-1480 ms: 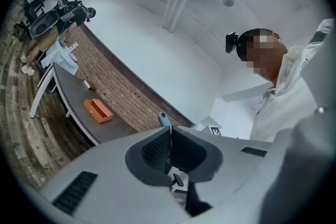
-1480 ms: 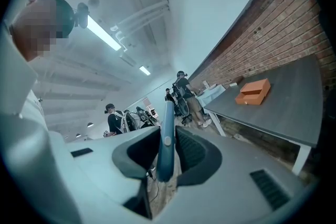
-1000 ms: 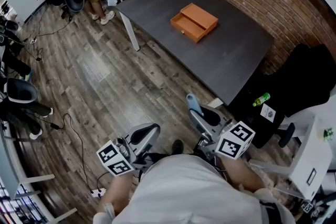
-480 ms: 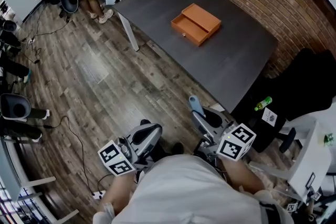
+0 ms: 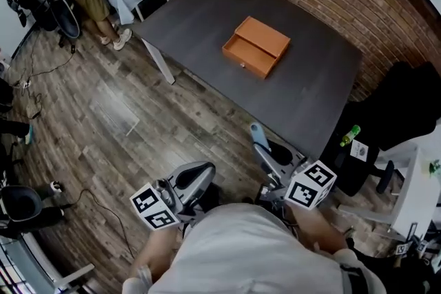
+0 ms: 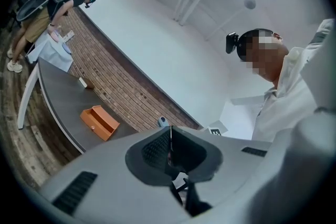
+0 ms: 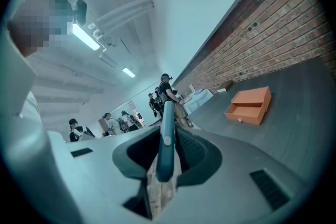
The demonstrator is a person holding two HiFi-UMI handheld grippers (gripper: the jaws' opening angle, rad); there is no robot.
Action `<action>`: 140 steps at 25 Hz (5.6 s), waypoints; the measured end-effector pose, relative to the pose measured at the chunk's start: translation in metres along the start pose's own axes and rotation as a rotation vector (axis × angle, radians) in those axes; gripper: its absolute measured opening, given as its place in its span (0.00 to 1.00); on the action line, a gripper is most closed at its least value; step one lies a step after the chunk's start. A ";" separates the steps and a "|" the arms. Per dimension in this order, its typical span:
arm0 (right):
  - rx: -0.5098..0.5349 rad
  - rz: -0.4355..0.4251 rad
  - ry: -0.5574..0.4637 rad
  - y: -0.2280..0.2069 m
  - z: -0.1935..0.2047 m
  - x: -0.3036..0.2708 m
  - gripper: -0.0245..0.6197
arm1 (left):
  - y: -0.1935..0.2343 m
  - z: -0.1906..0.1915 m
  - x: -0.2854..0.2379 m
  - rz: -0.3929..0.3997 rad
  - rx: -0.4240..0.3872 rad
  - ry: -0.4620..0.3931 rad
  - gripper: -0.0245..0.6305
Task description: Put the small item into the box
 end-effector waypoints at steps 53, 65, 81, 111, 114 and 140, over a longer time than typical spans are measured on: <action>-0.034 0.224 -0.022 -0.165 -0.104 -0.140 0.19 | 0.213 -0.104 -0.170 0.147 0.052 0.213 0.06; -0.031 0.261 -0.038 -0.164 -0.107 -0.153 0.19 | 0.230 -0.114 -0.168 0.173 0.057 0.225 0.06; -0.045 0.273 -0.012 -0.172 -0.100 -0.175 0.19 | 0.260 -0.121 -0.166 0.145 0.070 0.219 0.06; 0.045 0.371 0.180 -0.259 -0.090 -0.215 0.19 | 0.331 -0.092 -0.213 0.048 -0.013 0.385 0.06; 0.068 0.382 0.210 -0.269 -0.086 -0.221 0.19 | 0.338 -0.086 -0.221 0.036 -0.029 0.409 0.06; 0.134 0.492 0.501 -0.366 -0.040 -0.294 0.19 | 0.387 -0.040 -0.244 -0.052 -0.018 0.577 0.06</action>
Point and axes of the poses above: the fingertips, and each gripper's own axes: x backward along the fingers, y to its left, z out of its underside, the point moved 7 cm from there along x, backward along the fingers, and after that the axes turned 3 degrees about z, right-handed, at the moved point
